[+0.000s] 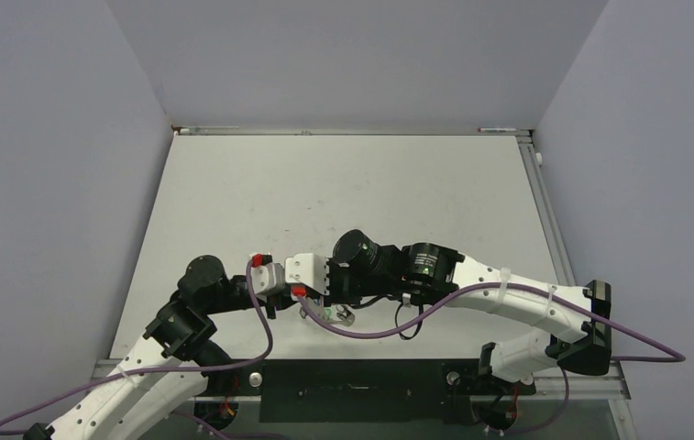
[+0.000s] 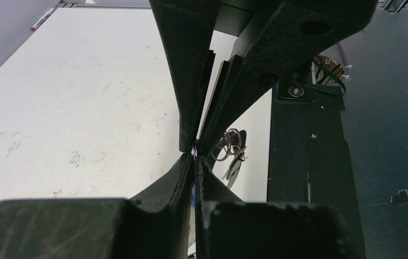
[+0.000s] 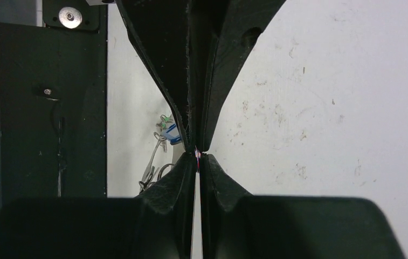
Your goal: Put the keys on the keyring
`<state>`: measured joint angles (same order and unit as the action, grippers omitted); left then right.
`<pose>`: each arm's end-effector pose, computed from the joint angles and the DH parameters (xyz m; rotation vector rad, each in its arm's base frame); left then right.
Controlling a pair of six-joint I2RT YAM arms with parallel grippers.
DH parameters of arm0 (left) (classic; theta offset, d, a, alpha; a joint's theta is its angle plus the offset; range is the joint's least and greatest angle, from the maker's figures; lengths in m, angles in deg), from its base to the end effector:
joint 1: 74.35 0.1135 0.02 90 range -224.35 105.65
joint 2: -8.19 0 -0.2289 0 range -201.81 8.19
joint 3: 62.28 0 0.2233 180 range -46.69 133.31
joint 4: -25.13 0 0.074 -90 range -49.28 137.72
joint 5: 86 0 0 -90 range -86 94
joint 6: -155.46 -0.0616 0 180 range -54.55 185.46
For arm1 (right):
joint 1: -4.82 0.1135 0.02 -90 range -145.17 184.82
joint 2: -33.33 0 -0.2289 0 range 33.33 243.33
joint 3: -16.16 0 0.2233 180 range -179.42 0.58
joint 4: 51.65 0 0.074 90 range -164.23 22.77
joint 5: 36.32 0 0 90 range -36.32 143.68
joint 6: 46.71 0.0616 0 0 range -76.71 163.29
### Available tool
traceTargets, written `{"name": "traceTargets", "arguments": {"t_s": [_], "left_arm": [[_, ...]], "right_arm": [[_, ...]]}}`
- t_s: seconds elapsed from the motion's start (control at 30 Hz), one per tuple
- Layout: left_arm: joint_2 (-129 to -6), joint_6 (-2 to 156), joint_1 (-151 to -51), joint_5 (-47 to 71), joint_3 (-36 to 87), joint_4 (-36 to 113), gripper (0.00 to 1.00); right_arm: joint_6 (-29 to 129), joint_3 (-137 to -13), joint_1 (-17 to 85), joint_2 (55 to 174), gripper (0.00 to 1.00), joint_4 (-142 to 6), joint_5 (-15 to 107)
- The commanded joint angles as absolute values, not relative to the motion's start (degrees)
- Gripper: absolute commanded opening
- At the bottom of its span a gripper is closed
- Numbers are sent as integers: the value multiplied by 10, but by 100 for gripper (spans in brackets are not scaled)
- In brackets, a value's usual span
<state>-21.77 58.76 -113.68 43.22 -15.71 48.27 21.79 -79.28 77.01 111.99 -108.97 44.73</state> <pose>0.0964 -0.1294 0.2778 1.1463 1.3352 -0.9937 0.0800 0.2802 0.3147 -1.7718 1.5452 0.6294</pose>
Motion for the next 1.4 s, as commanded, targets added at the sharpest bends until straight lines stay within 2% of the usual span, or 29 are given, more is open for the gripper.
{"name": "traceTargets", "arguments": {"t_s": [0.0, 0.17, 0.2, 0.33, 0.37, 0.43, 0.63, 0.8, 1.37], "left_arm": [[-212, 587, -1140, 444, -127, 444, 0], [-206, 587, -1141, 436, -127, 444, 0], [-202, 587, -1140, 430, -127, 444, 3], [-182, 588, -1139, 397, -130, 443, 47], [-175, 588, -1139, 387, -131, 444, 53], [-163, 587, -1138, 374, -133, 442, 57], [-149, 590, -1135, 401, -140, 422, 50], [-158, 592, -1129, 417, -139, 416, 36], [-200, 615, -1127, 471, -142, 387, 26]], "right_arm": [[208, -815, 764, 1124, 5, -1077, 427], [214, -789, 763, 1101, 5, -1044, 434], [217, -780, 762, 1092, 5, -1033, 436], [228, -737, 762, 1042, 5, -980, 447], [230, -728, 762, 1028, 5, -968, 449], [237, -708, 761, 1004, 5, -943, 451], [255, -650, 761, 949, 5, -871, 450], [263, -625, 761, 938, 5, -844, 440], [253, -645, 762, 962, 5, -855, 405]]}}
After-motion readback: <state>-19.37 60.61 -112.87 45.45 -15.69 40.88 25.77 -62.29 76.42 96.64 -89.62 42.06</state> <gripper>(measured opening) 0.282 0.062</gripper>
